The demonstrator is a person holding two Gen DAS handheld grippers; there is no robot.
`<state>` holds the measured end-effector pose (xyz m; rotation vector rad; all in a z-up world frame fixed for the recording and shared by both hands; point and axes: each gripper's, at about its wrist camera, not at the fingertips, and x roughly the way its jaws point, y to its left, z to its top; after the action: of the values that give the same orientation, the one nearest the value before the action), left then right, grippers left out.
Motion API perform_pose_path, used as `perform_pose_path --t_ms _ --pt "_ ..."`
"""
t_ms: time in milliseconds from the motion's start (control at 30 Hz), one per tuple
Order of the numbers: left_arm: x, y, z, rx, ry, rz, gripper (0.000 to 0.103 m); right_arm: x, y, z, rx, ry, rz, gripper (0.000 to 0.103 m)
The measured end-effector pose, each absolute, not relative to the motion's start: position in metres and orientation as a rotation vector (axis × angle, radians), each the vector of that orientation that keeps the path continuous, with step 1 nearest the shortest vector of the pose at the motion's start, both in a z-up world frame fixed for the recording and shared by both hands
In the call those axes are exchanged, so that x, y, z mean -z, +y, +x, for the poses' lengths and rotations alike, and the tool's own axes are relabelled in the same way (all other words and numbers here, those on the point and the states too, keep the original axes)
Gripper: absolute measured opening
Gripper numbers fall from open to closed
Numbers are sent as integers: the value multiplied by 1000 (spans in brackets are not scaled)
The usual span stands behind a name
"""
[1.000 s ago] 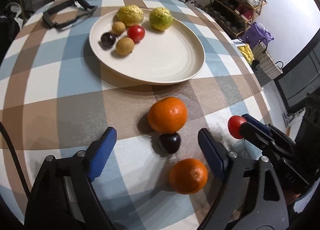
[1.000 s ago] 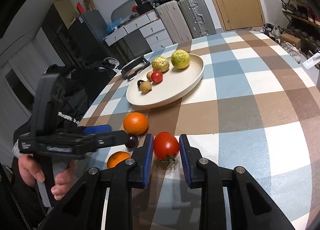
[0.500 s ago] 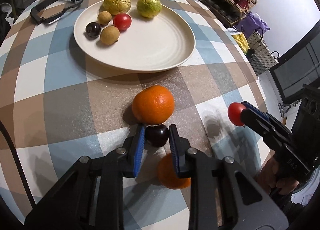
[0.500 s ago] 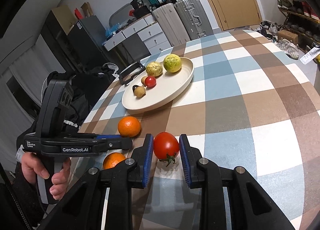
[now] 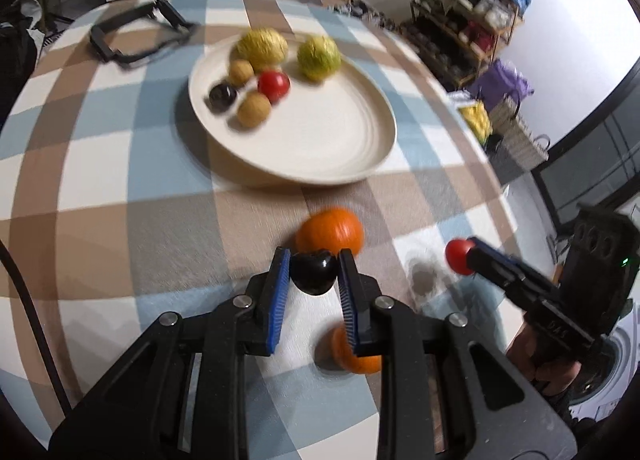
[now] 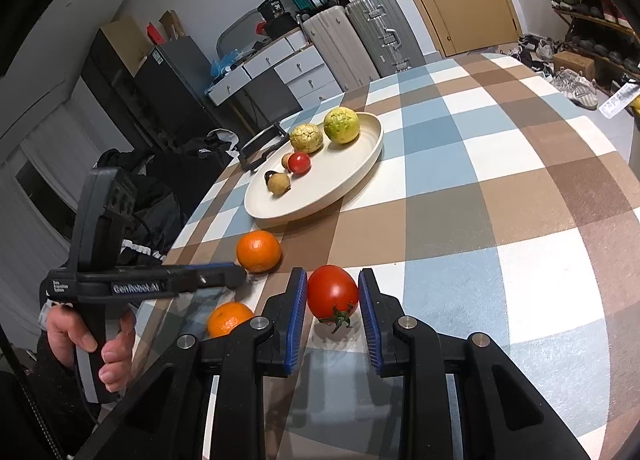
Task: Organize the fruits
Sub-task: 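Carry the plum and tomato onto the cream plate and open both tools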
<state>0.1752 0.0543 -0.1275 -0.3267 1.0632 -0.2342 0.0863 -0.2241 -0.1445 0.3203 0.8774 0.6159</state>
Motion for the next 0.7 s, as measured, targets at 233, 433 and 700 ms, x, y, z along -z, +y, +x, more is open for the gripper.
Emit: perform_pose_path --t_ms 233,433,700 --pt "101 61 195 247 978 -307 21 138 -221 100 -608 870 322 27" --pt "86 57 226 291 919 -315 21 122 -215 121 -609 840 301 27" --pt "87 45 275 305 898 -296 21 102 -206 174 -649 828 332 27"
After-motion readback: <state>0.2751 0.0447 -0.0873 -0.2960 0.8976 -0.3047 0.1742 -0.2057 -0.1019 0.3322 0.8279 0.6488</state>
